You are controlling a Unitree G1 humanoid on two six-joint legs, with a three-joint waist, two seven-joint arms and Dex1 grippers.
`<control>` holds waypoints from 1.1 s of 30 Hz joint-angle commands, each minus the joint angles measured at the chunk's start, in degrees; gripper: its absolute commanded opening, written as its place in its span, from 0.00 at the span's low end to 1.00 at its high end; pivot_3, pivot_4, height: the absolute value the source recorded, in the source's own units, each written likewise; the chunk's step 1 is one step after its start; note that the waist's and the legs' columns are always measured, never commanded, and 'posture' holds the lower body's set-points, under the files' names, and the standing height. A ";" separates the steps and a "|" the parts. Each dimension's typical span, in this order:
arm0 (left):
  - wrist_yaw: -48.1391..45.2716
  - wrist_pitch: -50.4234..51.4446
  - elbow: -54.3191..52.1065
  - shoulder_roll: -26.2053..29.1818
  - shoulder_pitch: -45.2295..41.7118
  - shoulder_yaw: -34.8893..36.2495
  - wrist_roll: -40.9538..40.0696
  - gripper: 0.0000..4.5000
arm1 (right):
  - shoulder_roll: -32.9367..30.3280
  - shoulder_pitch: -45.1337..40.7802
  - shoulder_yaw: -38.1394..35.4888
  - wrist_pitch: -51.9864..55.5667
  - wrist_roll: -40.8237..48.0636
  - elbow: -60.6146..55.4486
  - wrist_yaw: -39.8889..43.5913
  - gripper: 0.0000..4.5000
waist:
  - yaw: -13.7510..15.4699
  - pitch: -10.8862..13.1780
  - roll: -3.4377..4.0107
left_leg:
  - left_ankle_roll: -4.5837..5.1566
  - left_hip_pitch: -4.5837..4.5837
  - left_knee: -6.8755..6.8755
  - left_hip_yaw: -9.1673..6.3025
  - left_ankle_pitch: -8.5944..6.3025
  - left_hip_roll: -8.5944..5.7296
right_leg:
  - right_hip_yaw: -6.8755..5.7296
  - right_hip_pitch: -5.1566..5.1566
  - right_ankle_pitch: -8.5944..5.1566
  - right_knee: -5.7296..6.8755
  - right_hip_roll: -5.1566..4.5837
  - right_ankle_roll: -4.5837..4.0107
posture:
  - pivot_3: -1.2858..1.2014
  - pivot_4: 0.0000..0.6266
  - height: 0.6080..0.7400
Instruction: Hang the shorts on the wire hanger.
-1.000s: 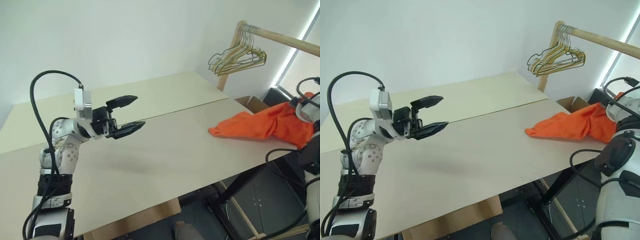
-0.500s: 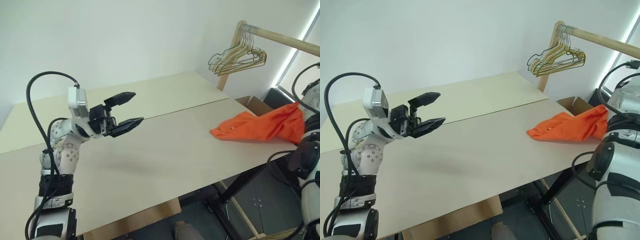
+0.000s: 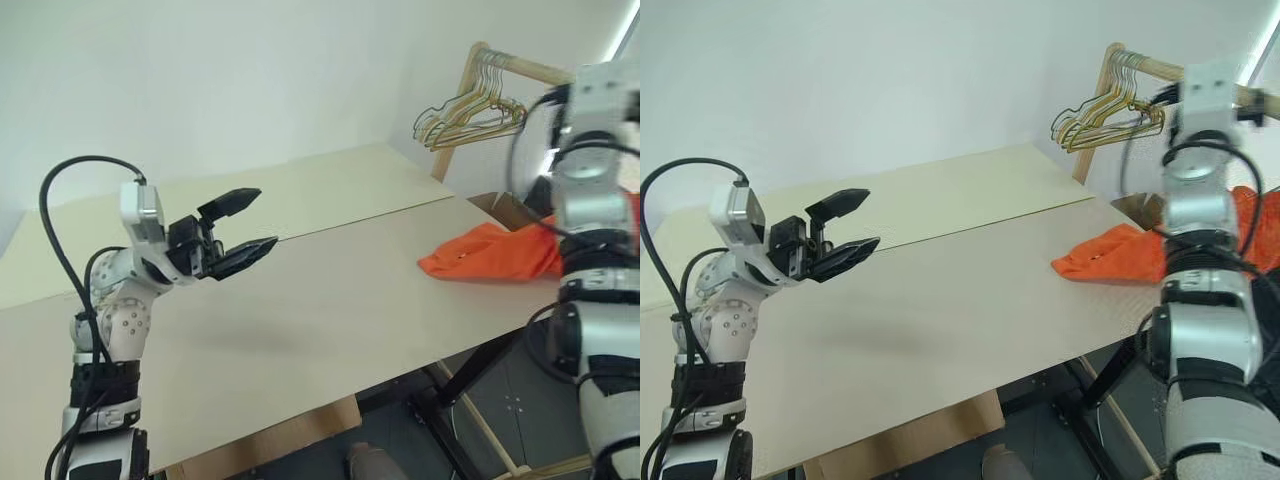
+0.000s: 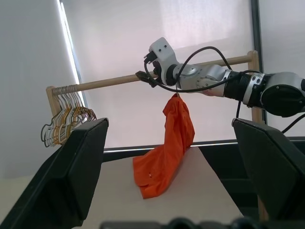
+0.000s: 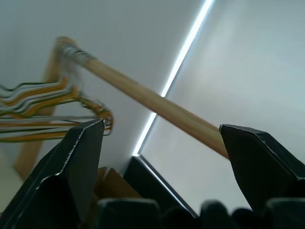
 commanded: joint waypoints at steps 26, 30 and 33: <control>7.76 2.76 -3.39 9.63 17.23 7.59 5.48 1.00 | 0.23 27.85 10.49 2.55 4.74 -36.74 48.53 0.99 | 12.98 0.05 -0.43 | 0.08 -0.17 0.00 0.47 -0.09 0.07 | -0.41 -0.23 0.04 -0.06 -0.07 -0.33 | 0.56 0.00 1.00; 7.78 2.71 -4.12 9.77 17.70 6.72 6.81 1.00 | -0.36 29.22 10.72 2.37 4.68 -38.10 49.47 0.99 | 13.19 0.06 -0.45 | 0.08 -0.17 -0.01 0.50 -0.09 0.10 | -0.44 -0.24 0.00 -0.05 -0.03 -0.40 | 0.56 0.00 1.00; 7.75 2.89 -4.32 10.19 17.88 6.09 7.53 1.00 | -0.43 29.64 10.85 2.00 4.13 -38.32 49.45 0.99 | 13.08 0.06 -0.46 | 0.08 -0.17 0.00 0.54 -0.09 0.10 | -0.43 -0.24 0.00 -0.06 -0.03 -0.40 | 0.56 0.00 1.00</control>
